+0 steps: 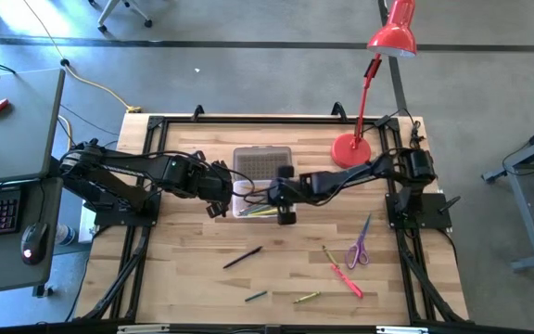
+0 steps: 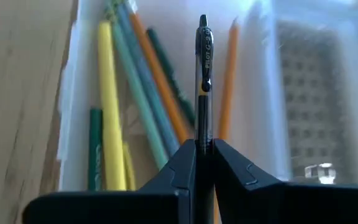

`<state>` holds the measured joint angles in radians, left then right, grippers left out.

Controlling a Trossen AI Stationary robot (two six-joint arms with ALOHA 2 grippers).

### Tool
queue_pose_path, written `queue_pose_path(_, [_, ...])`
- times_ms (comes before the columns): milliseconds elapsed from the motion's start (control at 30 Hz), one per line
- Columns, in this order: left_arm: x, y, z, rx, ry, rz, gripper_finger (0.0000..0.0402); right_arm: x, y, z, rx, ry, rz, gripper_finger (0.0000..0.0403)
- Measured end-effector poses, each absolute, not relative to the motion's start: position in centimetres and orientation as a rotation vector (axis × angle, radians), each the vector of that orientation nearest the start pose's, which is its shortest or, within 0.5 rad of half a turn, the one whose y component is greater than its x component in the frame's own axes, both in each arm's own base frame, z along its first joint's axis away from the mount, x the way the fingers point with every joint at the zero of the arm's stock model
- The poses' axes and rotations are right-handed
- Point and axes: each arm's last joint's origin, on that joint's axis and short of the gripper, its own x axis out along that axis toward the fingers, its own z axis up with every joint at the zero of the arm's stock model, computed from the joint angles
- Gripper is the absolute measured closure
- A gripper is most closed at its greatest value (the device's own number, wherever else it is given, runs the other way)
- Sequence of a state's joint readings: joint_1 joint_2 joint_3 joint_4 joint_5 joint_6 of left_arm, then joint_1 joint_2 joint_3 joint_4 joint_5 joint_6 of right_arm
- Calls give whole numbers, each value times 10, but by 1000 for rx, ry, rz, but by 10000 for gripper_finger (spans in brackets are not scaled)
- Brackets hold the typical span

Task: Pick & place school supplies into a supply box
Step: Put the black pen into the supply box

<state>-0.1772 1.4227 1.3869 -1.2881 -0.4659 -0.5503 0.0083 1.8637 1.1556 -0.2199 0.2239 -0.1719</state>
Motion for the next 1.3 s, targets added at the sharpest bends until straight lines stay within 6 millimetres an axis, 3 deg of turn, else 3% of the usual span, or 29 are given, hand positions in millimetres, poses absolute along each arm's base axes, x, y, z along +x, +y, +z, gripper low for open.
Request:
queue_pose_path(233, [249, -31, 325, -55, 1134, 573, 307, 375, 1, 156, -279, 918, -106, 355])
queue_pose_path(500, [250, -31, 325, -56, 1133, 572, 307, 382, 7, 163, -303, 810, -147, 312])
queue_pose_path(700, [250, -32, 325, -56, 1132, 572, 307, 398, 39, 184, -222, 513, 111, 298])
queue_pose_path(867, [250, -32, 325, -56, 1132, 572, 307, 395, 76, 188, -236, 447, 283, 295])
queue_pose_path(1067, [250, -32, 325, -59, 1128, 571, 307, 396, 105, 166, -291, 454, 290, 295])
queue_pose_path(1300, [250, -32, 325, -61, 1128, 573, 307, 404, 108, 125, -277, 505, 299, 295])
